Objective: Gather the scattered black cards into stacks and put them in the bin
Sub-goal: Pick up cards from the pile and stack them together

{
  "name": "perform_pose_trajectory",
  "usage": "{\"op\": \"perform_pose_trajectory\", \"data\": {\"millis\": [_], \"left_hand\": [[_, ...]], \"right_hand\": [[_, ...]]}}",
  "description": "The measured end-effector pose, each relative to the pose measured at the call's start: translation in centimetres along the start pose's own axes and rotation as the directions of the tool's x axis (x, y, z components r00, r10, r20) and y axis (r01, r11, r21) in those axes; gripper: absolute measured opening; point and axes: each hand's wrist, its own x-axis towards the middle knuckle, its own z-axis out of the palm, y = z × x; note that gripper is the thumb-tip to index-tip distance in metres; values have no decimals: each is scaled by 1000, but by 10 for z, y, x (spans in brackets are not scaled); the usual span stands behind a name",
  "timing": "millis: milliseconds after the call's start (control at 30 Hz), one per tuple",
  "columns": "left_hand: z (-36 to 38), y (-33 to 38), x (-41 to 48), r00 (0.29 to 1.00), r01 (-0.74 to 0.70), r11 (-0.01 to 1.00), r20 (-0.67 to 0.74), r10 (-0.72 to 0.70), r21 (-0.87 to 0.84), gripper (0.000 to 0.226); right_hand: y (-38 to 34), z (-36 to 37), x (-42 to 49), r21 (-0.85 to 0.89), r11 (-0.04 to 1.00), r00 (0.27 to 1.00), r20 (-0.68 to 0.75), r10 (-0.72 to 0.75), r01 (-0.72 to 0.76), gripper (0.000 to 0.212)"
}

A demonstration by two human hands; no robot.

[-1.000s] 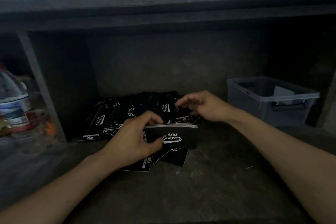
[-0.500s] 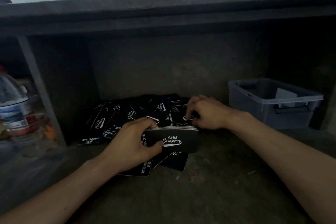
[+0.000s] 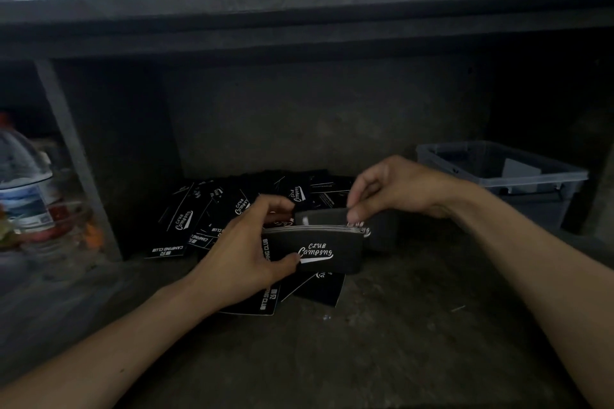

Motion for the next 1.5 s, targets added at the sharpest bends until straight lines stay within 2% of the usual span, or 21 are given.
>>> {"op": "perform_pose_trajectory", "data": {"millis": [67, 100, 167, 233, 300, 400, 500, 567, 633, 733, 833, 900, 1000, 1067, 1167, 1267, 1333, 1400, 1467, 1500], "left_hand": [[0, -1, 0, 1000, 18, 999, 20, -17, -30, 66], [-1, -1, 0, 1000, 5, 1000, 29, -5, -14, 59], [-4, -1, 1, 998, -48, 998, 48, 46, 47, 35], [-8, -1, 1, 995, -83, 992, 64, 76, 99, 18], [-12, -2, 2, 994, -79, 987, 80, 69, 140, 15], [-15, -5, 2, 994, -72, 981, 91, 56, 178, 17], [-14, -7, 2, 994, -71, 982, 96, 54, 175, 17], [-13, -8, 2, 995, -67, 981, 87, 52, 184, 18], [-12, -8, 2, 996, -65, 980, 78, 51, 186, 18], [-10, -7, 2, 996, -61, 986, 74, 50, 157, 18], [-10, -7, 2, 996, -65, 987, 69, 55, 150, 18], [-10, -7, 2, 996, -72, 987, 65, 63, 144, 18], [-8, -6, 1, 996, -71, 991, 60, 64, 109, 21], [-7, -5, 1, 997, -72, 993, 45, 67, 97, 23], [-6, -6, 2, 998, -53, 994, 20, 51, 98, 25], [-5, -8, 2, 998, -59, 991, -7, 60, 120, 28], [-5, -8, 3, 997, -66, 992, -32, 70, 104, 34], [-5, -10, 4, 998, -28, 997, -59, 32, 66, 47], [-4, -13, 4, 998, 26, 999, -62, -23, 47, 60], [-4, -14, 4, 997, 44, 998, -59, -41, 45, 65]], "right_hand": [[-1, 13, 3, 89, 995, 984, 173, 28, -44, 20], [-1, 18, 5, 161, 985, 980, 198, 21, -54, 18], [1, 26, 12, 223, 975, 993, 117, -36, 9, 17], [5, 35, 19, 67, 989, 991, 22, -134, 133, 27], [9, 46, 25, -160, 970, 983, 62, -174, 182, 33], [9, 46, 29, -384, 902, 979, 133, -156, 196, 26], [13, 26, 26, -597, 796, 990, -21, -139, 99, 21], [20, 20, 21, -681, 732, 983, -151, -102, -29, 38], [28, 26, 22, -636, 770, 975, -201, -99, -52, 49], [29, 36, 31, -523, 852, 984, -154, -88, -5, 63], [24, 38, 35, -286, 957, 991, -130, 5, -42, 65], [18, 33, 31, -88, 996, 981, -196, 13, -30, 62], [11, 16, 22, 213, 977, 934, -355, 48, 31, 67], [8, 6, 17, 344, 937, 916, -394, 78, 69, 70], [8, 3, 16, 441, 893, 913, -395, 99, 94, 50], [9, 5, 21, 475, 873, 861, -484, 155, 109, 24], [10, 1, 22, 506, 858, 901, -410, 144, 93, 21], [12, -3, 16, 469, 883, 983, -160, 92, -7, 19], [16, -3, 10, 289, 951, 992, 91, 85, -108, 21], [17, -3, 8, 192, 973, 981, 169, 98, -130, 22]]}}
